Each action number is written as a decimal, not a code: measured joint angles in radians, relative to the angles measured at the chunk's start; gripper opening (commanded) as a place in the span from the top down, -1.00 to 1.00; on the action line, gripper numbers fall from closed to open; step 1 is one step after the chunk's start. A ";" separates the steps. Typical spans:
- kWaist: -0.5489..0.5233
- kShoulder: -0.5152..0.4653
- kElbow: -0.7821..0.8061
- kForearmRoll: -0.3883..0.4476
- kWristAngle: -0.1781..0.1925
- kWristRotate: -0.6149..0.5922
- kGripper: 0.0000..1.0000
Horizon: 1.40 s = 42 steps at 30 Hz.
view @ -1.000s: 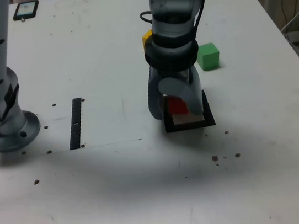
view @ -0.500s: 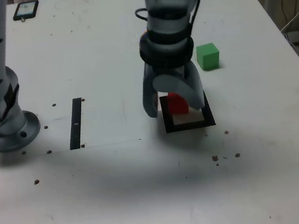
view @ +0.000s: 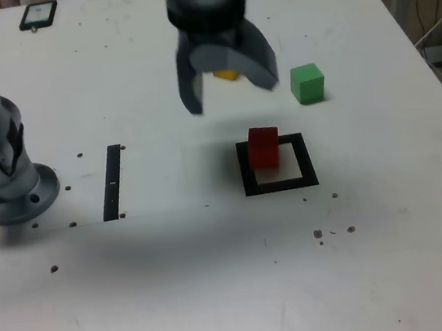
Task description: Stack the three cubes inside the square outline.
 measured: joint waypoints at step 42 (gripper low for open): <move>0.448 0.215 -0.073 -0.177 0.074 0.603 -0.78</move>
